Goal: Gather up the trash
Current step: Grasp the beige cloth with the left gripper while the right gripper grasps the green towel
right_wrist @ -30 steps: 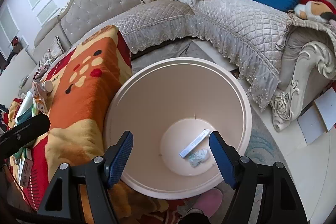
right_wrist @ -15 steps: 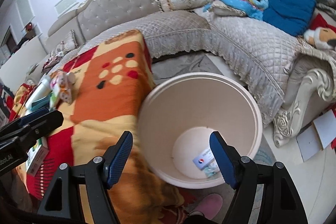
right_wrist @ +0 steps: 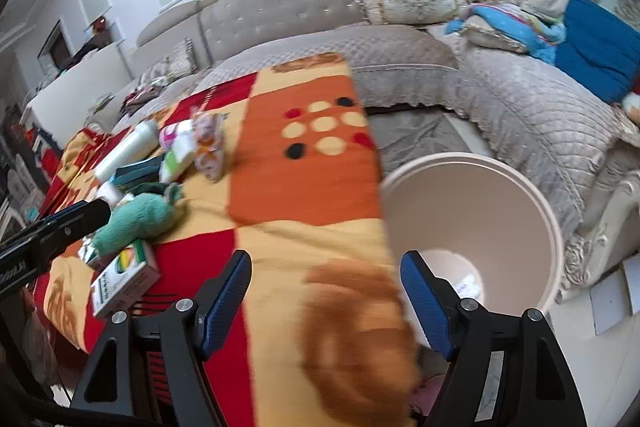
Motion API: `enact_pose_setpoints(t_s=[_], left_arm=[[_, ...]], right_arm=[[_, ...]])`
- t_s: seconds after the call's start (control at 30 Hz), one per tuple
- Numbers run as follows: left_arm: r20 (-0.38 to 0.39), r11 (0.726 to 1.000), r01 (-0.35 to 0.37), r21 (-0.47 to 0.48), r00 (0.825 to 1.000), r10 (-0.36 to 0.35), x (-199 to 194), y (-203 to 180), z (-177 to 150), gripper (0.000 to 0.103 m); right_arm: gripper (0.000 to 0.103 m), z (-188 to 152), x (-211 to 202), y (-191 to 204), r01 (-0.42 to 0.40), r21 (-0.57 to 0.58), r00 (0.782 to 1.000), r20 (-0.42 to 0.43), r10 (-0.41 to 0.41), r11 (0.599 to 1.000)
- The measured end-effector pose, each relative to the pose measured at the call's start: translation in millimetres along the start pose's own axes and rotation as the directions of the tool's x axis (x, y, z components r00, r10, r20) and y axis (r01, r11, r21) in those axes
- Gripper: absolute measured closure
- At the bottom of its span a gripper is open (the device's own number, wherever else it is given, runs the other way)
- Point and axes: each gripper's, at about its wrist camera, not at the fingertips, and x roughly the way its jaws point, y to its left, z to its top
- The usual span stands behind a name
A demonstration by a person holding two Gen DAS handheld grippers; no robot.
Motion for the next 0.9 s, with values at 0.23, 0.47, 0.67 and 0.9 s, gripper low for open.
enact_pose_setpoints(t_s=[0.23, 0.47, 0.67, 0.9], left_arm=[[-0.004, 0.996, -0.064, -0.062, 0.998, 0.064, -5, 56, -6, 0.037], [-0.042, 0.987, -0.05, -0.154, 0.998, 0.044, 0, 106, -7, 0.037], [-0.075, 0.988, -0.051, -0.148, 0.996, 0.04, 17, 111, -3, 0.037], [-0.105, 0.99, -0.043, -0.134, 0.994, 0.029, 45, 112, 7, 0.04]], right_arm=[[0.027, 2, 15, 42, -0.054, -0.052, 0.998, -0.031, 0.053, 0.997], [0.026, 2, 29, 76, -0.089, -0.106, 0.994, -0.067, 0.082, 0.99], [0.026, 4, 40, 96, -0.122, -0.125, 0.989, -0.094, 0.111, 0.985], [0.025, 6, 53, 113, -0.152, -0.14, 0.983, -0.129, 0.134, 0.978]])
